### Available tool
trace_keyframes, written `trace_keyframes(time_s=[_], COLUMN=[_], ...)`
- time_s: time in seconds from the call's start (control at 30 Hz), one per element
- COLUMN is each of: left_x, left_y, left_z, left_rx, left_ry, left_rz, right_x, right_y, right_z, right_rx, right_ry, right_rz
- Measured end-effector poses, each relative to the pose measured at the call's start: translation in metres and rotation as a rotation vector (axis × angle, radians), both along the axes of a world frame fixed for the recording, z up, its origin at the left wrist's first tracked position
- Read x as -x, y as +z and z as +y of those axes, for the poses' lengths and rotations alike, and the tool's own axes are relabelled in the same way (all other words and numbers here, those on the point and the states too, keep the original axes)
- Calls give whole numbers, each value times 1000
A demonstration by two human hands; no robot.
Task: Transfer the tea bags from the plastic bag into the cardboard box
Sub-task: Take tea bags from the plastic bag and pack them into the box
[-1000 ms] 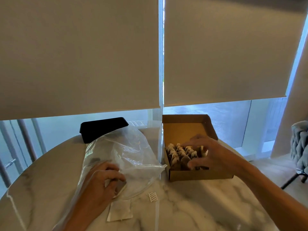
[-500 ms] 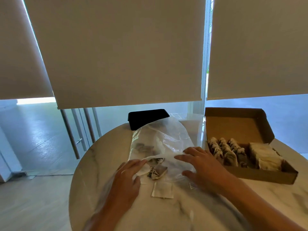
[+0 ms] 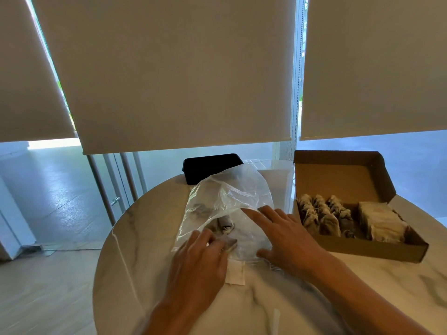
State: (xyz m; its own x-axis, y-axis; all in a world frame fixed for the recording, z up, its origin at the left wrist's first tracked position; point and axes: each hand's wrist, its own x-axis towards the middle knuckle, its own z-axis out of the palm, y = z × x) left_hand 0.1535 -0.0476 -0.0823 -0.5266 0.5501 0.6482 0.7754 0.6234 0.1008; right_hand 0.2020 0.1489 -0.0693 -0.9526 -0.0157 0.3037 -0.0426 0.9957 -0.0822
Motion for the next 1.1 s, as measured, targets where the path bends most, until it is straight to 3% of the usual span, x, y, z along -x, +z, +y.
trace_keyframes(time_s=[0.13,0.3,0.5,0.8,0.93,1.1], left_x=[4,4,-3,11,12,12], left_y=[0,4,26,72,82,61], left_z=[12,11,12,48,66,80], left_rx=[111,167,-68,-310,-487,-486], left_ry=[217,256,114,-242,-379,-438], left_rz=[-233,-221,-206,-530,-664,-693], right_x=[0,-2,-9,-17,-24,-26], right_y=[-1,-1,1,9,16,18], right_z=[1,0,0,-2,4,13], right_rx=[20,49,276,569,891,1172], right_ry=[-4,-7,6,9,-6,-4], right_rz=[-3,11,119,348,398,438])
